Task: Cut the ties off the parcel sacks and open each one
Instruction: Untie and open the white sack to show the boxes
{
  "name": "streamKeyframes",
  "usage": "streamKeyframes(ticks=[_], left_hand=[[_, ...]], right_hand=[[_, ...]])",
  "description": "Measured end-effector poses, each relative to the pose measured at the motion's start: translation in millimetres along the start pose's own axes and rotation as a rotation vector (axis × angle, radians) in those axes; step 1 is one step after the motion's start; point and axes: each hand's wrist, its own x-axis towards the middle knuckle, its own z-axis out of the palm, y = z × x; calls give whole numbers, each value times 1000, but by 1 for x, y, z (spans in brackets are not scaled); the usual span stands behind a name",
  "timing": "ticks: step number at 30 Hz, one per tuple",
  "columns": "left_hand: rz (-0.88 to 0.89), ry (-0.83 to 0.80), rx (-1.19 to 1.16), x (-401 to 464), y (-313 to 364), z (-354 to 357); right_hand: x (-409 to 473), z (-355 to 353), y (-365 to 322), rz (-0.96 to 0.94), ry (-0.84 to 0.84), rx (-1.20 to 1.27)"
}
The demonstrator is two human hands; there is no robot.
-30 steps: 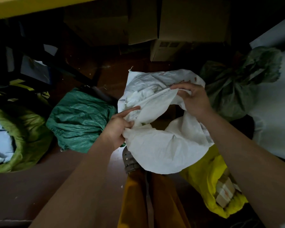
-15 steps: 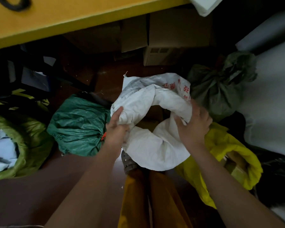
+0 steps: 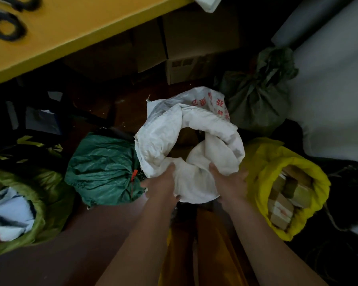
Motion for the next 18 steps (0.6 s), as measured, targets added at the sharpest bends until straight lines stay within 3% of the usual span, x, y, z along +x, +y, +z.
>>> streamKeyframes(ticks=[3, 8, 11, 18], left_hand=[[70, -139, -101, 1, -11, 1], [189, -311, -219, 2, -19, -10], [242, -331, -213, 6, -24, -19], [129, -456, -281, 24, -25, -25]], right_hand=[[-2, 5, 12, -4, -62, 301], [0, 2, 25, -184, -34, 448], [1, -5, 29, -229, -49, 538], [8, -19, 24, -93, -247, 714]])
